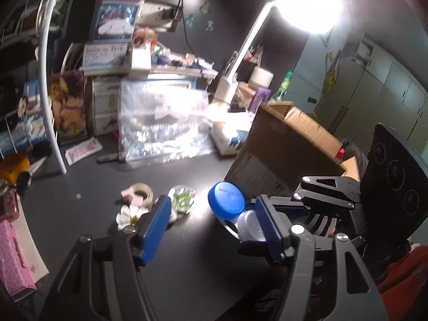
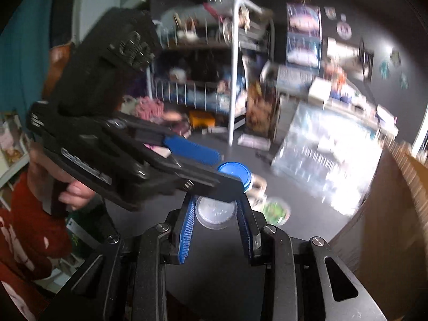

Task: Organize objects
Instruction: 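Carry the lens case into the box and open the right gripper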

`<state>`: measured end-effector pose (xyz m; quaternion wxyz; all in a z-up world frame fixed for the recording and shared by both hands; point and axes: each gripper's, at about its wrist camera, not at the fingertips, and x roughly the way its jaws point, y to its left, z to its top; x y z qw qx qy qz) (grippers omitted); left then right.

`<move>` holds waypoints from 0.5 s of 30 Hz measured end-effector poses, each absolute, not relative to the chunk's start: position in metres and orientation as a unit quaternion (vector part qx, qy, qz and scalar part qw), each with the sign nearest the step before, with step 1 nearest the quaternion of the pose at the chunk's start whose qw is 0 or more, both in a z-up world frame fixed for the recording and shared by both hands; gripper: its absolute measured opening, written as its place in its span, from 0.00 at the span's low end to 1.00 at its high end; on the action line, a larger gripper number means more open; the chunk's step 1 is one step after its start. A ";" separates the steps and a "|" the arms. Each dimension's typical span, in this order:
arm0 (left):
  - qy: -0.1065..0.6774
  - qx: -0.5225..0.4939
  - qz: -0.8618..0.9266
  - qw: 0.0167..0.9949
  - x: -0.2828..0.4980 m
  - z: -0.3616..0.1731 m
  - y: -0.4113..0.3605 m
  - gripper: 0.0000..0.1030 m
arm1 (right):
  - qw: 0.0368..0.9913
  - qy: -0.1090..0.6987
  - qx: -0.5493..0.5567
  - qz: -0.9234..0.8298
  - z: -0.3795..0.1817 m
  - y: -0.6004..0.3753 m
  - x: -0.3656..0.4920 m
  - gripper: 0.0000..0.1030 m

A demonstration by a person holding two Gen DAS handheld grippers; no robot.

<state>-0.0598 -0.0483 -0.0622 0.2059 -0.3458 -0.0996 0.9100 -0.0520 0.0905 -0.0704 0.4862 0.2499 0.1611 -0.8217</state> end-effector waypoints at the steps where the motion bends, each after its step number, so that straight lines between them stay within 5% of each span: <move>1: -0.104 -0.340 0.910 0.213 -0.060 -0.054 -0.048 0.51 | 0.486 0.159 0.243 -0.824 -0.060 0.093 -0.053 0.25; 5: -0.102 -0.321 0.911 0.237 -0.065 -0.026 -0.037 0.46 | 0.488 0.152 0.222 -0.830 -0.034 0.106 -0.056 0.25; 9: -0.116 -0.314 0.902 0.272 -0.077 -0.007 -0.024 0.29 | 0.482 0.148 0.205 -0.839 -0.013 0.124 -0.061 0.25; 15: -0.115 -0.312 0.896 0.293 -0.105 0.010 0.012 0.25 | 0.459 0.134 0.199 -0.855 0.004 0.157 -0.076 0.25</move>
